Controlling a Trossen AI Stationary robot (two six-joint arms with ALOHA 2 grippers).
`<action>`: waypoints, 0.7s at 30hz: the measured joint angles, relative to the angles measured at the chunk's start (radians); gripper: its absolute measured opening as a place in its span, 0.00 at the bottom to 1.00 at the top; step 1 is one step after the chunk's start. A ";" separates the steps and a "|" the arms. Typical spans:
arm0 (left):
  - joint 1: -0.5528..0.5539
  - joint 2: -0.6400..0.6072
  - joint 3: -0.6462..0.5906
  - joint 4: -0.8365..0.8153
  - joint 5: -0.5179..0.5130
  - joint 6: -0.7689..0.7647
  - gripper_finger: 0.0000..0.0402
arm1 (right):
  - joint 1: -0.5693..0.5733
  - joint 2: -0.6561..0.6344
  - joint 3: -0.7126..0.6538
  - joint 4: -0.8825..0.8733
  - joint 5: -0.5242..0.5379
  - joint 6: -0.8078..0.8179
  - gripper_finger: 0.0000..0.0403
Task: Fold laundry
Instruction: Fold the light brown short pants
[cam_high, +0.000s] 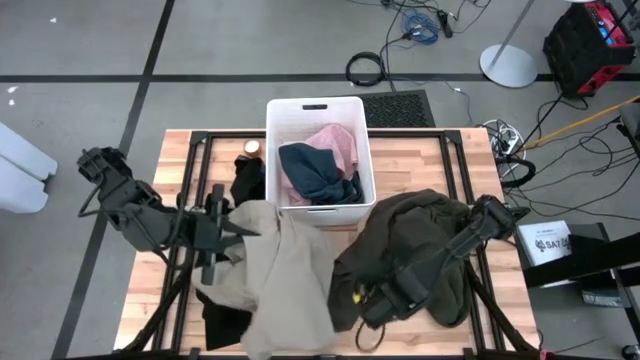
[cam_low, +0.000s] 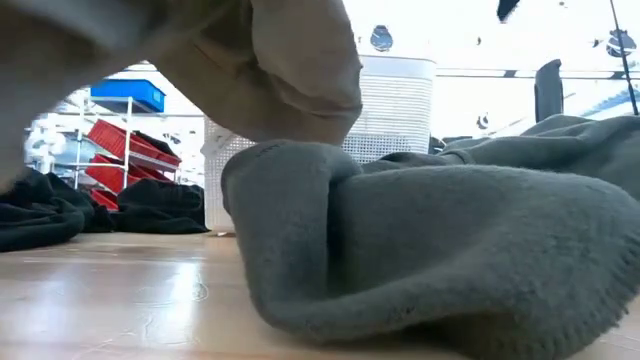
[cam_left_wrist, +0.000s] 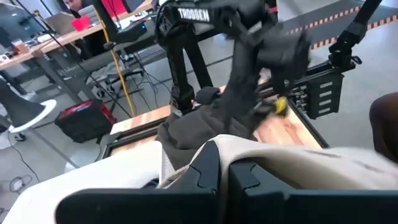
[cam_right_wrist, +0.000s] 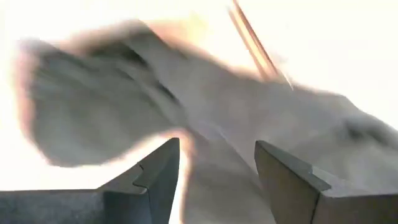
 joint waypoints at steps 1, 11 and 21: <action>0.000 0.000 0.000 0.000 0.006 0.000 0.00 | 0.012 0.000 0.026 0.058 0.048 -0.064 0.49; -0.027 -0.001 0.000 0.004 0.357 0.000 0.01 | 0.070 -0.001 -0.051 0.632 0.233 -0.655 0.49; -0.048 0.109 -0.003 -0.168 0.367 -0.155 0.02 | 0.014 0.002 -0.491 0.918 0.141 -0.371 0.49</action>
